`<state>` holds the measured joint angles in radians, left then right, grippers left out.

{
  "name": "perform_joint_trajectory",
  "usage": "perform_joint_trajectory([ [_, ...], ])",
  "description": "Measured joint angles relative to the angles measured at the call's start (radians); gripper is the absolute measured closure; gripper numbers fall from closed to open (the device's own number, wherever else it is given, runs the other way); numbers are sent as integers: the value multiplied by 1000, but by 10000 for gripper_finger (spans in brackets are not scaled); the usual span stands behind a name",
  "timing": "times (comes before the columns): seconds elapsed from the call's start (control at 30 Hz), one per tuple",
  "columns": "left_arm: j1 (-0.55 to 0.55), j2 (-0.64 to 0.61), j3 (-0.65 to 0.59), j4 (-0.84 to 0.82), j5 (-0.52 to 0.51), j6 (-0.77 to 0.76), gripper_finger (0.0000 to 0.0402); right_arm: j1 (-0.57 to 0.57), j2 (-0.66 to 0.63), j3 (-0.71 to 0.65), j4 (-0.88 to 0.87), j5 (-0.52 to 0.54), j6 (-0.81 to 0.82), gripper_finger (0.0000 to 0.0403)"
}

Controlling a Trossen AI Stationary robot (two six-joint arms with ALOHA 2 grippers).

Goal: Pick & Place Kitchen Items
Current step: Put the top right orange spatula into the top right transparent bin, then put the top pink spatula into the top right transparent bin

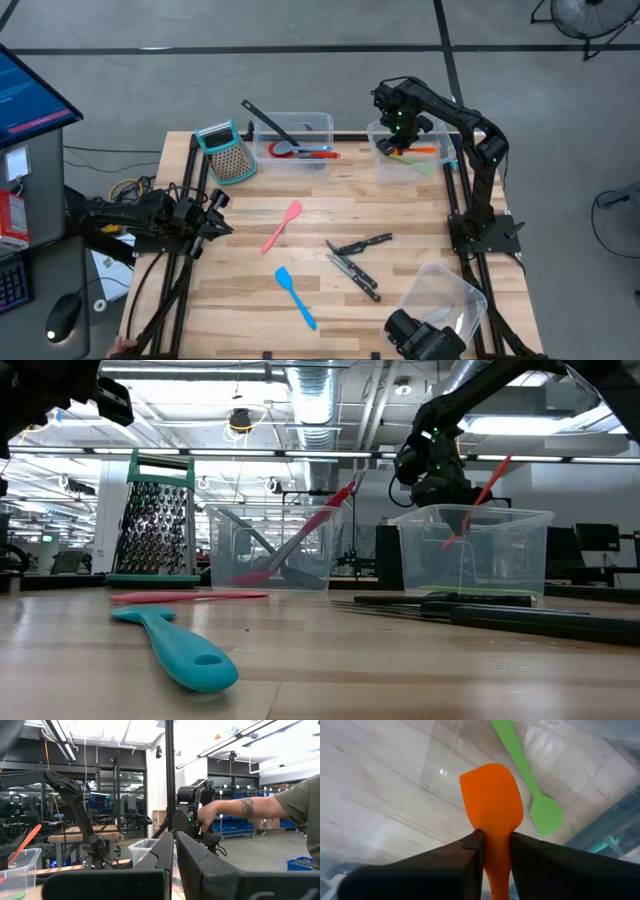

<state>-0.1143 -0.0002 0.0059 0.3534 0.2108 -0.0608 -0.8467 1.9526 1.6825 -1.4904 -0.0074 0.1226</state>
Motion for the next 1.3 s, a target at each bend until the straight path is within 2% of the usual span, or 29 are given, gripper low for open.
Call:
perform_joint_trajectory([
  [0.47, 0, 0, 0, 0, 0, 0, 393, 0, -2, 0, 26, 4, 1, 224],
  [0.57, 0, 0, 0, 0, 0, 0, 393, 0, -2, 7, 39, 5, -43, 200],
  [0.7, 0, 0, 0, 0, 0, 0, 393, 10, -2, 72, 2, 5, -72, 175],
  [0.83, 0, 0, 0, 0, 0, 0, 393, 37, -3, 219, -80, -52, -47, 169],
  [1.0, 0, 0, 0, 0, 0, 0, 393, 160, -38, 365, -76, -165, 7, 169],
  [1.13, 0, 0, 0, 0, 0, 0, 393, 321, -71, 393, -69, -171, 2, 169],
  [1.3, 0, 0, 0, 2, 0, 0, 393, 535, -79, 392, 22, -152, 0, 169],
])
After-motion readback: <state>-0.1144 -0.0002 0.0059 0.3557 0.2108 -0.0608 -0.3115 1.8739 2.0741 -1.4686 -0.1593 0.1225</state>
